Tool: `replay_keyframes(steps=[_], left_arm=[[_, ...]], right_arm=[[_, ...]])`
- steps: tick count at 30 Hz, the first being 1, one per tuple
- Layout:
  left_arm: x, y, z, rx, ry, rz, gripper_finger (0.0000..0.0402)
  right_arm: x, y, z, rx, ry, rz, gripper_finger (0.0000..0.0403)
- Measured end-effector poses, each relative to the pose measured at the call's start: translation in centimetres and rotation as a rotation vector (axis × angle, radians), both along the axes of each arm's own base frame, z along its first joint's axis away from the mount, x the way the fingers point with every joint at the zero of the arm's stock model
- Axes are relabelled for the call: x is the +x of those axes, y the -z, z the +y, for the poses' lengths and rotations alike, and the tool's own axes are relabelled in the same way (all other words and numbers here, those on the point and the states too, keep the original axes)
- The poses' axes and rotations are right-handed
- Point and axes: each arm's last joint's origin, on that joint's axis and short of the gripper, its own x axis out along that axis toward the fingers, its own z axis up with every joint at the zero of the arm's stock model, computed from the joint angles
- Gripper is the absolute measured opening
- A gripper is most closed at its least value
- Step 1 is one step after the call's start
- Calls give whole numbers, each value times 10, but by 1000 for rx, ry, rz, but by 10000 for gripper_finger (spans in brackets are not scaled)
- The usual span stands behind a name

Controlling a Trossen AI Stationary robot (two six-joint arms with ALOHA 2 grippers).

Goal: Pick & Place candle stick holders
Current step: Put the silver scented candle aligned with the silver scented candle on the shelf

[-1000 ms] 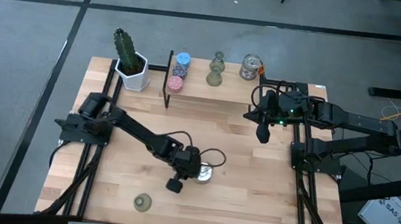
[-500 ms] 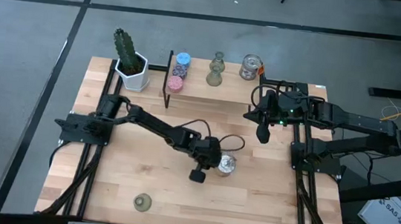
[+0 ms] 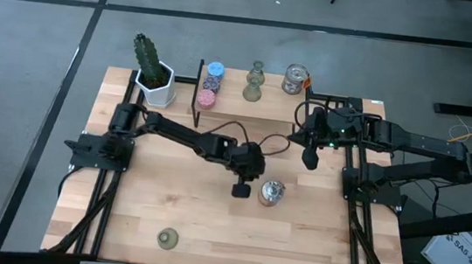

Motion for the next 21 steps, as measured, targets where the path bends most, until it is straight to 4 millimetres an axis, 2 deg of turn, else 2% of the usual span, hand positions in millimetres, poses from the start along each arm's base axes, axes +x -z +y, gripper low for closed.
replay_keyframes(steps=[8,14,21], left_arm=[[-26,-53,-1,52,-69,-43,2],[-56,-84,-7,85,-137,-56,2],[-78,-120,-7,73,-159,-137,2]], right_arm=[[-1,2,9,57,-98,26,1],[-2,5,21,85,-141,59,1],[3,10,35,72,-165,91,1]])
